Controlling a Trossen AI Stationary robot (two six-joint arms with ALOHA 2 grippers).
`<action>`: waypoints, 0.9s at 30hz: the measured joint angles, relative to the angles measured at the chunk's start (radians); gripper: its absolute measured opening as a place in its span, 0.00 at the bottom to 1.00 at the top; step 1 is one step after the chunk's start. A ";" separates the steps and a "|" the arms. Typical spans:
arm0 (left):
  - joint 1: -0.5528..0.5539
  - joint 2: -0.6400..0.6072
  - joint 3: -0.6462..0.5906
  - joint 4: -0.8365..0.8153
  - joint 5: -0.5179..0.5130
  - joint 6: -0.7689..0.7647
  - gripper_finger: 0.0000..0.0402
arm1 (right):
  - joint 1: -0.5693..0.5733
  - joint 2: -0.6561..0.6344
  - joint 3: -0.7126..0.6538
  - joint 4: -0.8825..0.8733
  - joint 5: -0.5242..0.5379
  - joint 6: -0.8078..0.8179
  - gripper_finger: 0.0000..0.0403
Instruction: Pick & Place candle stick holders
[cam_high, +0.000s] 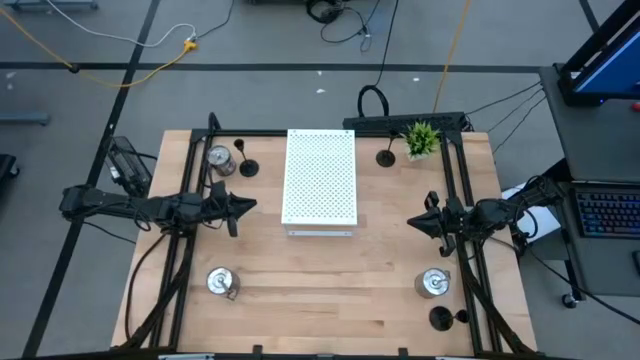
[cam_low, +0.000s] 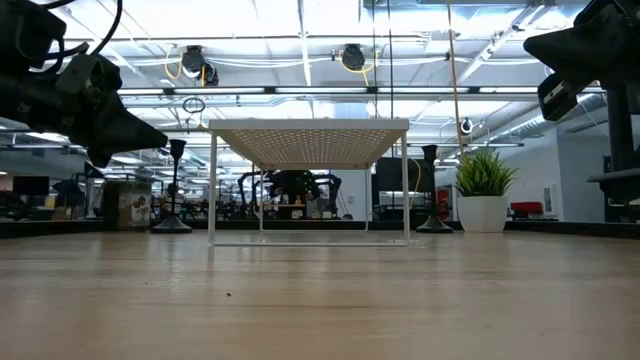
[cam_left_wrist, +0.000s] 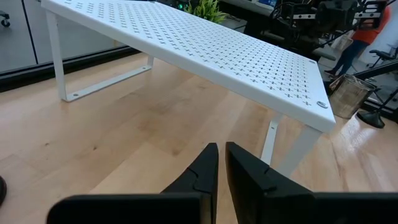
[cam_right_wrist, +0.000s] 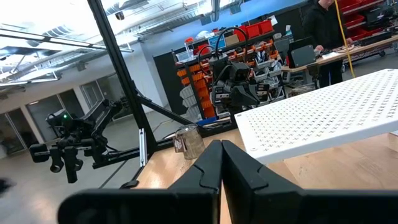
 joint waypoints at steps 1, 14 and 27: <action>0.000 0.000 0.000 0.000 0.000 0.000 0.09 | 0.000 0.000 0.000 0.000 0.000 0.000 0.00; 0.000 0.000 0.000 0.003 -0.002 -0.003 0.09 | 0.000 0.000 0.000 0.001 0.000 0.041 0.00; 0.001 0.000 0.000 0.582 0.008 -0.126 0.09 | 0.000 0.000 0.000 0.045 0.000 0.039 0.00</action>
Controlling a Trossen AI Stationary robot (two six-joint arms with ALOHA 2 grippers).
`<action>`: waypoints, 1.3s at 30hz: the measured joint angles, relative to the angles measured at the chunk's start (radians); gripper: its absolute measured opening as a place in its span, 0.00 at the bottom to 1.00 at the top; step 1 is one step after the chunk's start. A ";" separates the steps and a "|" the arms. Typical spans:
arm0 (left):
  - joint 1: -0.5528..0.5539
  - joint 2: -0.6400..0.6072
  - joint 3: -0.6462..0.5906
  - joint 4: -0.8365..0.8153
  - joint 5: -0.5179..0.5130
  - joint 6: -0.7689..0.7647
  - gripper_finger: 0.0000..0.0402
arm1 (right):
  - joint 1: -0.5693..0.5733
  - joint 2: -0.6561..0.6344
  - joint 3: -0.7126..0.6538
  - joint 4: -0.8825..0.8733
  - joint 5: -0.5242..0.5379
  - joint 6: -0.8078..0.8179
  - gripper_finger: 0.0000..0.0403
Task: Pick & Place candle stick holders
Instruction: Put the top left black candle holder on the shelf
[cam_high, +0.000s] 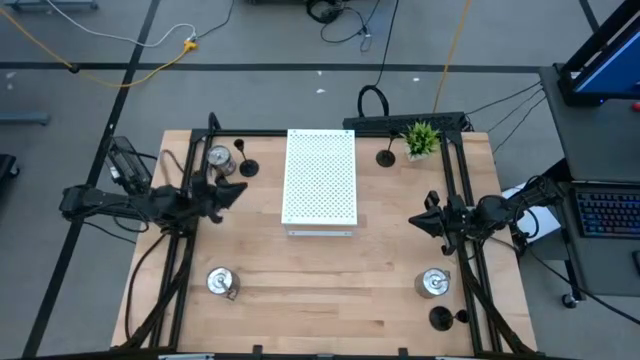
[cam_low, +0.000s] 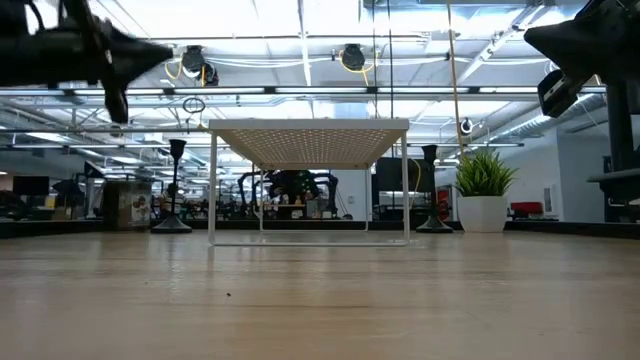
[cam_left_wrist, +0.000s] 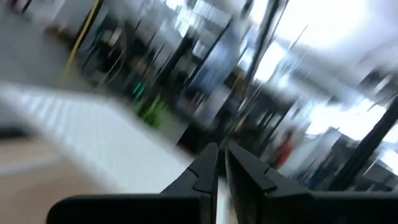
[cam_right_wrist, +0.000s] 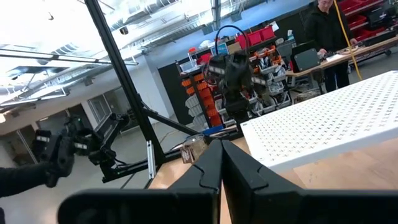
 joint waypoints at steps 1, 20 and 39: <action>0.000 0.000 0.002 0.041 -0.004 0.016 0.09 | 0.000 0.000 0.000 0.000 0.000 0.000 0.00; 0.003 0.310 0.704 -1.240 -0.528 -0.038 0.09 | 0.000 0.000 0.000 0.001 0.000 0.000 0.00; 0.055 0.437 0.705 -1.443 -0.436 -0.296 0.09 | 0.000 0.000 0.000 -0.003 0.000 -0.031 0.00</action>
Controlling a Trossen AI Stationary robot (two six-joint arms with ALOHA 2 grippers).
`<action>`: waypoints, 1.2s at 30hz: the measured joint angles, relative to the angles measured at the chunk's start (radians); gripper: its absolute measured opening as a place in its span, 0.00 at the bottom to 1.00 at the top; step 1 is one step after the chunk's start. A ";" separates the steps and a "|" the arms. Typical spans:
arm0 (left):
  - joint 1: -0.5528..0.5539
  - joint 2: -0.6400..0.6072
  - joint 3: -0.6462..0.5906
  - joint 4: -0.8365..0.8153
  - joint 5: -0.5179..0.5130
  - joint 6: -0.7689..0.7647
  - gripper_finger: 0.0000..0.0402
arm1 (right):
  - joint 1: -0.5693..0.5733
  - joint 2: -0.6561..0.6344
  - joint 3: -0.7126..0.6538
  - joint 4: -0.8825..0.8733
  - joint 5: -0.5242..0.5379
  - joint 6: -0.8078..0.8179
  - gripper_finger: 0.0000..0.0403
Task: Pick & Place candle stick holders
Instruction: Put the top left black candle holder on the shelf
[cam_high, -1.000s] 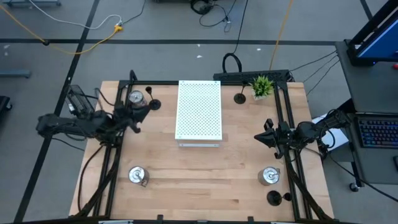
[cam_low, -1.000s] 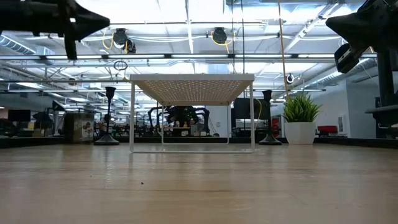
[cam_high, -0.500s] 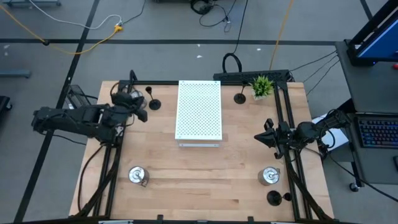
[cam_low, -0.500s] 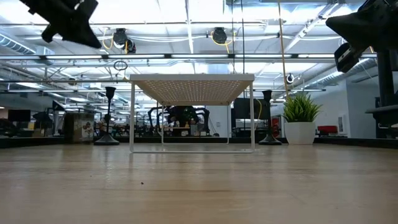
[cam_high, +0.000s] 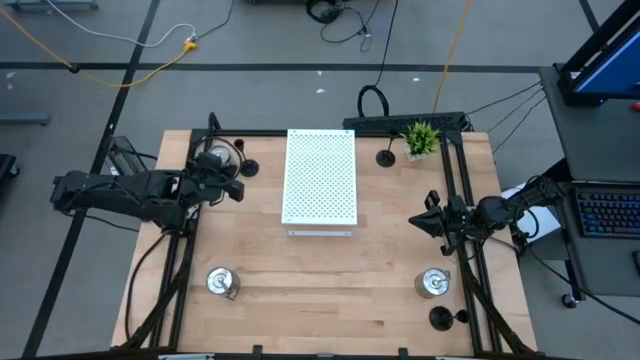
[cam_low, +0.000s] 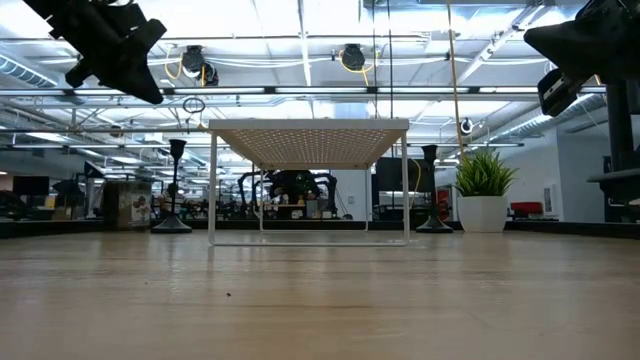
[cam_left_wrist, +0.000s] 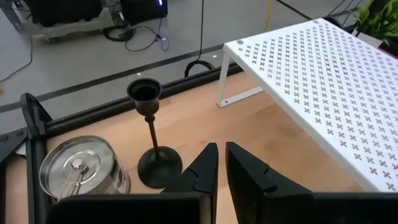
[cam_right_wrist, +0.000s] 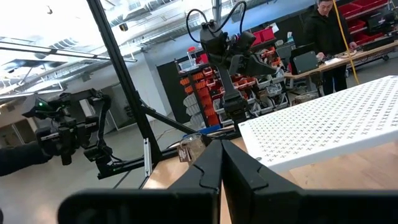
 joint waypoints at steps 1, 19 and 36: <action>0.004 0.003 0.000 0.000 -0.001 -0.009 0.09 | 0.000 0.000 0.000 0.000 0.000 0.000 0.00; 0.146 0.009 0.000 -0.047 0.166 -0.159 0.14 | 0.000 0.000 0.000 -0.005 0.000 0.000 0.00; 0.179 0.009 0.000 -0.045 0.172 -0.084 0.86 | 0.000 0.000 0.000 -0.005 0.000 0.000 0.00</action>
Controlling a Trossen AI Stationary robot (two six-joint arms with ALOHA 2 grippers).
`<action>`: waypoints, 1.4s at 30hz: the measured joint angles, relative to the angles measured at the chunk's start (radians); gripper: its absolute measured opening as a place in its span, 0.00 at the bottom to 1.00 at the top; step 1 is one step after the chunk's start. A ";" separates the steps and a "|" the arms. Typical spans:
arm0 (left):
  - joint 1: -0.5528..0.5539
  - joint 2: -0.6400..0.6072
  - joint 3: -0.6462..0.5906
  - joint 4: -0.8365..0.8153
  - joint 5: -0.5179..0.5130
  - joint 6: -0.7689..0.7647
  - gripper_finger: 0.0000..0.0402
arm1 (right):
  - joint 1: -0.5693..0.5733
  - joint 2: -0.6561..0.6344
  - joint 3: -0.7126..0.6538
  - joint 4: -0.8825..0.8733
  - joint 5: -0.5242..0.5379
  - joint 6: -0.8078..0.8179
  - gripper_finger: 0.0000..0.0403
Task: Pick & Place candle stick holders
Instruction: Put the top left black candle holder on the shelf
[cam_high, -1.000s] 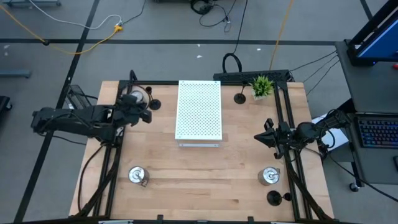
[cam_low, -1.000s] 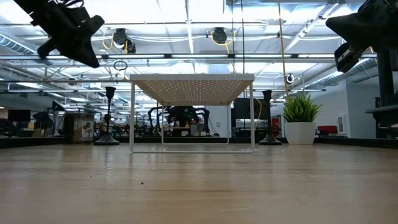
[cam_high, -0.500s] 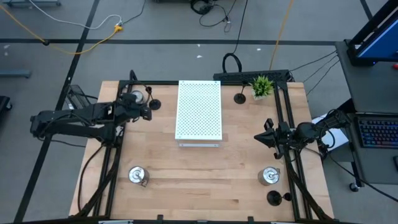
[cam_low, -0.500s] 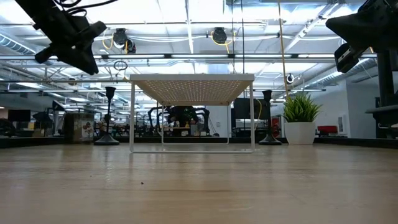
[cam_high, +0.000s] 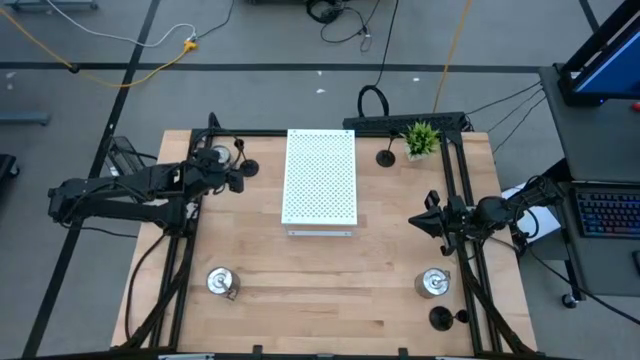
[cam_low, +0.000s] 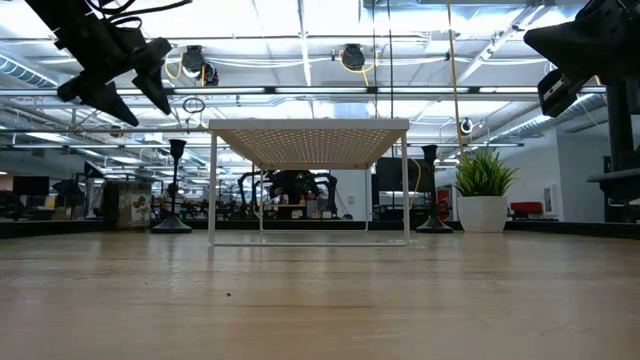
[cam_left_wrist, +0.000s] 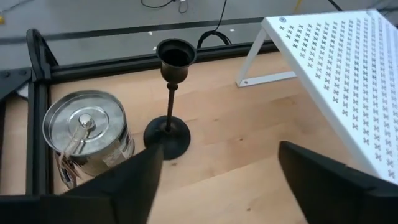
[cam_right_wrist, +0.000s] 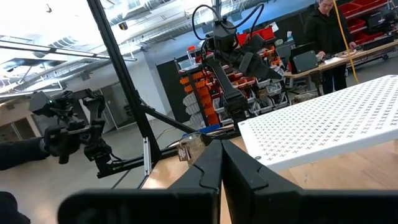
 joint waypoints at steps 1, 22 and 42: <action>0.000 0.000 0.000 0.000 0.000 0.024 0.89 | 0.000 0.000 0.000 0.000 0.000 0.000 0.00; 0.000 0.281 -0.001 0.042 -0.034 0.240 0.94 | 0.000 0.000 0.000 -0.003 0.000 0.000 0.00; 0.185 0.368 -0.031 0.180 -0.020 0.355 0.94 | 0.000 0.000 0.000 -0.003 0.000 0.005 0.00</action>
